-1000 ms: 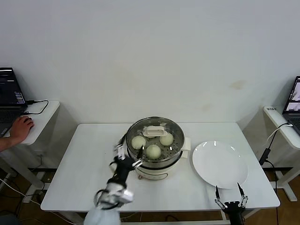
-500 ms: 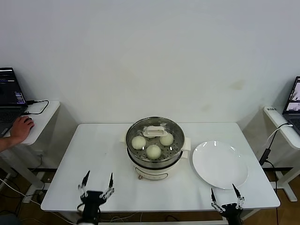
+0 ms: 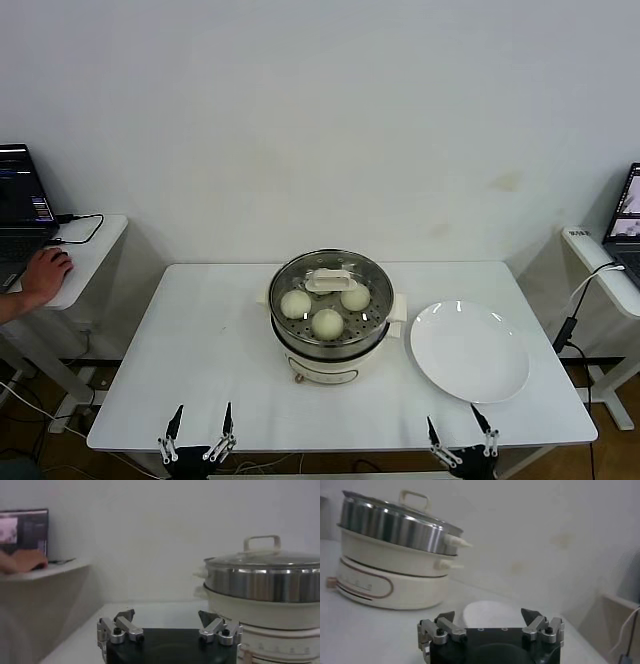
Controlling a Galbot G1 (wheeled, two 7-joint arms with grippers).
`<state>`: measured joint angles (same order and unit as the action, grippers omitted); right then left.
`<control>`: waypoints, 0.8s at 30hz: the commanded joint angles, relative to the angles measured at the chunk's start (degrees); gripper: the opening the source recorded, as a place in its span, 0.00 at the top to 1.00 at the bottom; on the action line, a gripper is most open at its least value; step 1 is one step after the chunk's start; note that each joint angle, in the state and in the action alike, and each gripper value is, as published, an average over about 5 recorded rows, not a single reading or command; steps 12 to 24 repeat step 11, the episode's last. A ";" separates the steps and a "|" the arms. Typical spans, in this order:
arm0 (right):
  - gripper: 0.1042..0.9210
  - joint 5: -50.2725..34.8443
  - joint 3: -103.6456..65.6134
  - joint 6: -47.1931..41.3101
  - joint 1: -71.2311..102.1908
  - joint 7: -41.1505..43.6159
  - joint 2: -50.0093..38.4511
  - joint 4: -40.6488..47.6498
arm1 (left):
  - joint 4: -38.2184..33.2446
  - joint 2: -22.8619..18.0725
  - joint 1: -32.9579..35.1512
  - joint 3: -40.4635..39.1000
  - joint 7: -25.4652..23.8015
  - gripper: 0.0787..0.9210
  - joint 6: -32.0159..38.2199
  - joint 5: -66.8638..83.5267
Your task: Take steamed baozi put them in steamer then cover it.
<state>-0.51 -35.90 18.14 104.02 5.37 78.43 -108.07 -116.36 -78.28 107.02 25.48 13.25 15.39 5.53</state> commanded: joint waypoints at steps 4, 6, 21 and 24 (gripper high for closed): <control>0.12 -4.34 3.05 -8.41 2.56 0.98 -1.17 -4.52 | 0.60 -0.59 2.34 0.60 -0.87 0.12 2.12 2.83; 0.12 -3.59 3.18 -8.64 2.60 0.57 -1.05 -4.60 | 0.63 -0.58 2.37 0.63 -1.09 0.12 1.81 2.91; 0.12 -2.63 3.30 -8.88 2.84 0.11 -0.98 -4.77 | 0.47 -0.60 2.50 0.71 -1.47 0.12 1.12 3.12; 0.12 -2.63 3.30 -8.88 2.84 0.11 -0.98 -4.77 | 0.47 -0.60 2.50 0.71 -1.47 0.12 1.12 3.12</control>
